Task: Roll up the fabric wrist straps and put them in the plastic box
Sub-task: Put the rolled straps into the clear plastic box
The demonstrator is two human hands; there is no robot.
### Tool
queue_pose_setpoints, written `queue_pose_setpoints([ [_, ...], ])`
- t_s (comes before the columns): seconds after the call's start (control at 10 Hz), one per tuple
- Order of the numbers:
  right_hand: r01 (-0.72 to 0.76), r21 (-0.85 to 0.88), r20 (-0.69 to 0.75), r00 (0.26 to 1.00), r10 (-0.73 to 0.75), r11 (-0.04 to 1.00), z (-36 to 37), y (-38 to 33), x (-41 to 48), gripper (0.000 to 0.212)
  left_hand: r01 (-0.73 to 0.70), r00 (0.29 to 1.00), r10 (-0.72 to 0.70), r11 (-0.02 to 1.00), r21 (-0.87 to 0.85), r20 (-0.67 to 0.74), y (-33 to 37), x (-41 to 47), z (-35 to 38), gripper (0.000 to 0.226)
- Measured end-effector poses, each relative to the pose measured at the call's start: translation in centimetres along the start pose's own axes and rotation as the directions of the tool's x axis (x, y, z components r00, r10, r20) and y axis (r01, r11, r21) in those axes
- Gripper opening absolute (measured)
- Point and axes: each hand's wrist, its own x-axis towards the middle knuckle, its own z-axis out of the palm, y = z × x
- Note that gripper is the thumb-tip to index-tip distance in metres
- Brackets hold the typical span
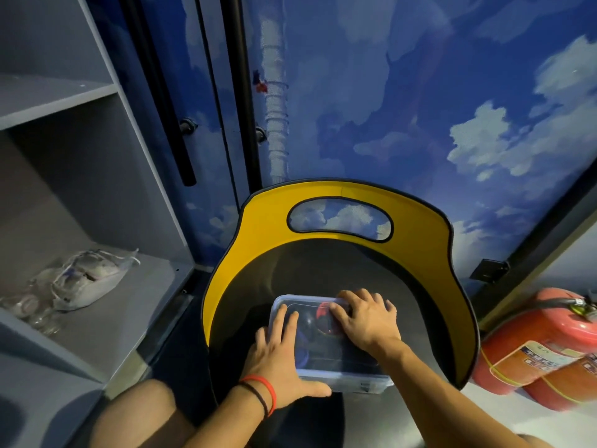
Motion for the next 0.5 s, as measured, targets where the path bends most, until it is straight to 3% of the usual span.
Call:
queue_pose_setpoints([
  [0.1,0.03,-0.087,-0.03,0.999,-0.032,0.996,-0.1,-0.3,-0.7,0.061,0.027,0.992,-0.021,0.998,-0.051,0.124,0.2,-0.2,-1.2,0.146],
  [0.2,0.052,-0.115,-0.074,0.995,-0.061,0.992,-0.7,-0.5,-1.8,0.081,0.061,0.993,-0.055,0.996,-0.059,0.105,0.7,-0.5,-2.0,0.129],
  [0.3,0.049,-0.074,-0.094,0.994,-0.056,0.996,-2.5,-1.1,-2.9,0.078,0.073,0.996,-0.069,0.996,-0.057,0.061,1.3,-0.8,-3.2,0.11],
  [0.4,0.053,-0.01,-0.138,0.989,-0.054,0.999,-5.0,-1.6,-3.7,0.053,0.051,0.997,-0.055,0.996,-0.077,-0.053,1.8,-1.1,-4.9,0.094],
  [0.5,0.087,0.048,-0.195,0.978,-0.076,0.995,-8.2,-2.4,-4.1,0.051,-0.014,0.977,-0.003,0.997,-0.079,-0.213,3.2,-1.5,-7.8,0.083],
])
